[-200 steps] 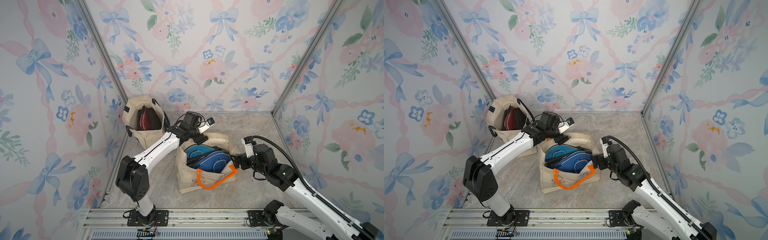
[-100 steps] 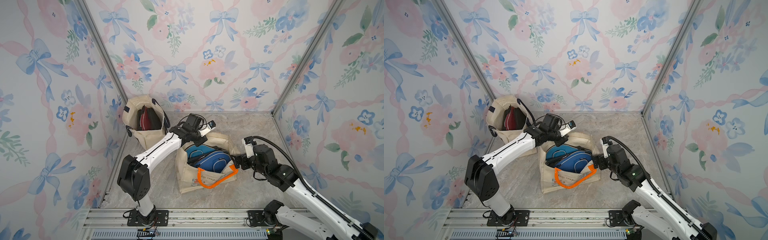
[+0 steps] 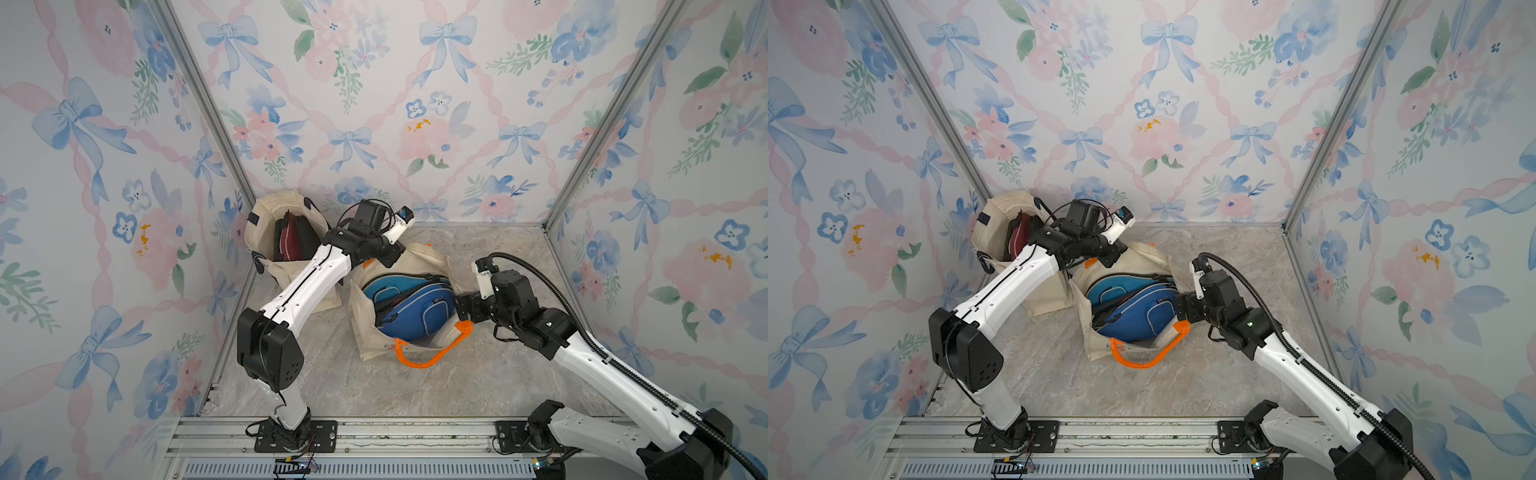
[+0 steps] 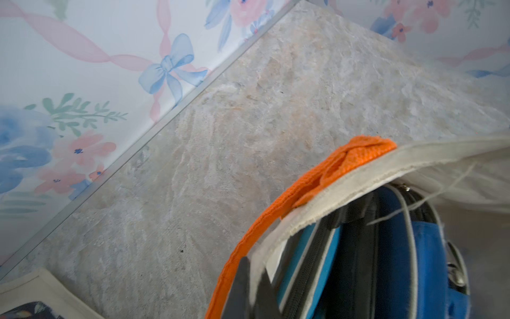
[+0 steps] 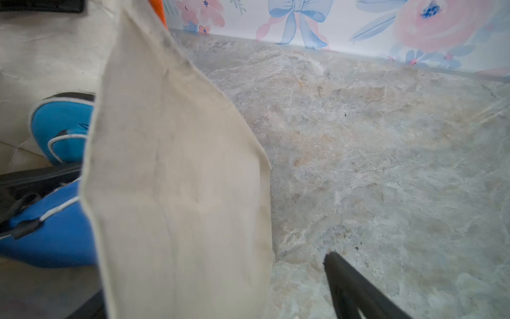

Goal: Remove the ping pong set from the canvas bag
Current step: Move the canvas bag to the center of the board.

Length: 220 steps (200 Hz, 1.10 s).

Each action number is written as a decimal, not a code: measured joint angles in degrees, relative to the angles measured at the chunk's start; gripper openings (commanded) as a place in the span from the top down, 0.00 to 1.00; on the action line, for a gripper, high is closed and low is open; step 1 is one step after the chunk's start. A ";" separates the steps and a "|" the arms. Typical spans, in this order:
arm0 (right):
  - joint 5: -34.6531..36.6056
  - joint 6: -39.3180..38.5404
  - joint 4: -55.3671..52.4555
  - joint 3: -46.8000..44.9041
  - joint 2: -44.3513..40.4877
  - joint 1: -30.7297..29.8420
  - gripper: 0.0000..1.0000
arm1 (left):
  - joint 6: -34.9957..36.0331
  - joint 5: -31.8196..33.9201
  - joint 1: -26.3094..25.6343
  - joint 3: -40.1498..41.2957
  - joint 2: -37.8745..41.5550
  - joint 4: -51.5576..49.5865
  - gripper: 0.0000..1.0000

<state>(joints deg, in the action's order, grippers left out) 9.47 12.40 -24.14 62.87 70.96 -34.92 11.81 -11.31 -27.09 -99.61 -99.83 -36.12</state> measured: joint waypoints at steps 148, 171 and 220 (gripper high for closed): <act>-7.43 25.51 9.62 5.31 13.92 2.23 0.45 | -12.57 8.63 1.07 -2.10 -1.92 1.77 1.00; -8.31 27.91 10.82 4.79 14.51 2.12 0.73 | -12.50 9.66 0.79 -2.10 -1.92 1.86 1.00; -8.83 28.30 11.56 4.04 14.78 2.10 1.00 | -10.14 12.94 0.57 -2.60 -1.92 4.61 0.59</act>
<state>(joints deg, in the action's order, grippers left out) 0.64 40.71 -12.58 66.92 85.73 -32.82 1.67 1.63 -26.52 -102.21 -101.75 -31.51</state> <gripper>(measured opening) 0.041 0.359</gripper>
